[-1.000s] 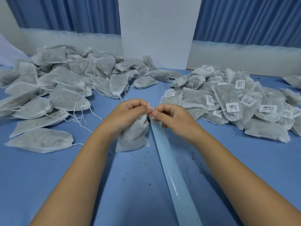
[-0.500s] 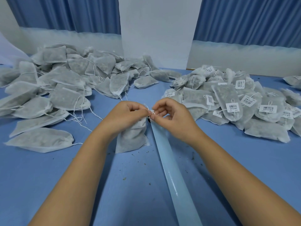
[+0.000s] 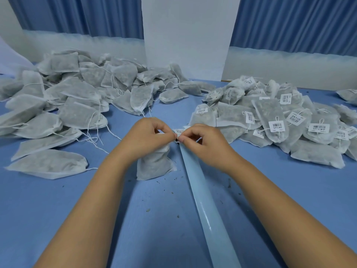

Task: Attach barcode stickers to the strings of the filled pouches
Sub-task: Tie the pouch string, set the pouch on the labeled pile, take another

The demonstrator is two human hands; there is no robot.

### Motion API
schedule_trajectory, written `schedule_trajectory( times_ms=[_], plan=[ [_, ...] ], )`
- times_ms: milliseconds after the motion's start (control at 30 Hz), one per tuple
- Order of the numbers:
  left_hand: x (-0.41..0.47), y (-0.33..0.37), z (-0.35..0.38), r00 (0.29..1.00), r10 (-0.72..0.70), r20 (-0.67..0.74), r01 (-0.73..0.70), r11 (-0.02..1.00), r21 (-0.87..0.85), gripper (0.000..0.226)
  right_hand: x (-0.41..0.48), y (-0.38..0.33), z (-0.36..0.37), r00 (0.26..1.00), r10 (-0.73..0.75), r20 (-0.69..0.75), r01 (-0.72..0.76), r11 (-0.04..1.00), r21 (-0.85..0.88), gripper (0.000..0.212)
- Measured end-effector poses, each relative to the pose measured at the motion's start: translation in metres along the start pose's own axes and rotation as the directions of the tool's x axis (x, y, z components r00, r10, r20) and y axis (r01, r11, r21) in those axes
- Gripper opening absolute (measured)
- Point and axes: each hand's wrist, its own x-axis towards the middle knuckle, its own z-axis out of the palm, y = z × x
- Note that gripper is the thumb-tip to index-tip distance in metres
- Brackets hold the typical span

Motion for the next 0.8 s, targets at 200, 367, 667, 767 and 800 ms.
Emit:
schedule_trajectory(
  times_ms=[200, 367, 667, 767, 800],
  plan=[
    [-0.0013, -0.0010, -0.0008, 0.999, 0.043, 0.022, -0.042, 0.998, -0.050, 0.011, 0.0030, -0.0003, -0.0050, 0.983, 0.156, 0.097, -0.175, 0.956, 0.236, 0.013],
    [-0.0005, -0.0011, -0.0025, 0.997, 0.052, 0.057, -0.047, 0.995, -0.089, 0.016, 0.0025, -0.0007, -0.0047, 0.980, 0.174, 0.093, -0.193, 0.944, 0.266, 0.010],
    [-0.0033, 0.0063, -0.0002, 0.992, -0.008, 0.125, 0.035, 0.977, -0.213, 0.035, -0.0010, -0.0070, -0.0010, 0.990, 0.056, -0.126, -0.025, 0.971, 0.238, 0.015],
    [-0.0022, 0.0061, -0.0001, 0.994, -0.048, 0.103, 0.074, 0.963, -0.258, 0.032, -0.0012, -0.0081, -0.0018, 0.989, 0.007, -0.148, 0.032, 0.966, 0.258, 0.021],
    [-0.0018, 0.0061, -0.0004, 0.993, -0.057, 0.101, 0.083, 0.958, -0.273, 0.031, -0.0013, -0.0082, -0.0016, 0.989, -0.003, -0.151, 0.040, 0.969, 0.243, 0.024]
  ],
)
